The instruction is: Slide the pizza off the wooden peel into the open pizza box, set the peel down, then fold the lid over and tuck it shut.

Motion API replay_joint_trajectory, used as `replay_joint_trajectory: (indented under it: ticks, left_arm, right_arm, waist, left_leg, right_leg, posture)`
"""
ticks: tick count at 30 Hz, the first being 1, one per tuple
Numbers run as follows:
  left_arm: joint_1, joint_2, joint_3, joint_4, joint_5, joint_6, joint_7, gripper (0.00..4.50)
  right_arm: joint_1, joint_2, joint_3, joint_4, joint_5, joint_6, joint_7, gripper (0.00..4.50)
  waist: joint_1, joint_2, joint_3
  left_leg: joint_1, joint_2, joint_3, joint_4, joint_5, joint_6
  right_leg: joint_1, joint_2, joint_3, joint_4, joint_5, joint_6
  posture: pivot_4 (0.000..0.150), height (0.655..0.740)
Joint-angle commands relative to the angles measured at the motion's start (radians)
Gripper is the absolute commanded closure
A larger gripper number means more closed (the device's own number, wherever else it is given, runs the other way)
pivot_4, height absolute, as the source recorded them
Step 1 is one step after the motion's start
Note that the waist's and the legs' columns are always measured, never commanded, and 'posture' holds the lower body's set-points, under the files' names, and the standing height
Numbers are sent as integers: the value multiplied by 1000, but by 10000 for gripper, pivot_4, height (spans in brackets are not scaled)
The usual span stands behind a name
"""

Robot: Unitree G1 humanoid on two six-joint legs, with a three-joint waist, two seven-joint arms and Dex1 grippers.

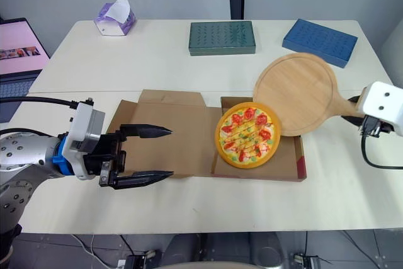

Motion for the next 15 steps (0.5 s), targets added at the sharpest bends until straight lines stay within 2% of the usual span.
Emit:
replay_joint_trajectory:
  ticks: [1, 11, 15]
  left_arm:
    - [-23, -7, -9, 1, 0, -20, -5, 0]
    - [-61, -15, -35, 25, -2, -26, -16, 0]
    - [-85, -24, -47, 27, -10, -25, -14, 0]
  right_arm:
    - [-27, -34, -120, -4, 52, 27, 16, 29135]
    - [19, -6, -270, 59, 79, 141, 15, 29135]
    - [81, 51, -332, 76, 99, 224, -12, 29135]
  waist:
    - [0, 0, 0]
    - [0, 0, 0]
    - [1, 0, 0]
  left_leg:
    - [0, 0, 0, 0, 0, 0]
    - [0, 0, 0, 0, 0, 0]
    - [0, 0, 0, 0, 0, 0]
  right_leg:
    - [0, 0, 0, 0, 0, 0]
    - [0, 0, 0, 0, 0, 0]
    - [1, 0, 0, 0, 0, 0]
  posture:
    - [1500, 7400]
    - [1500, 7400]
    - [1500, 7400]
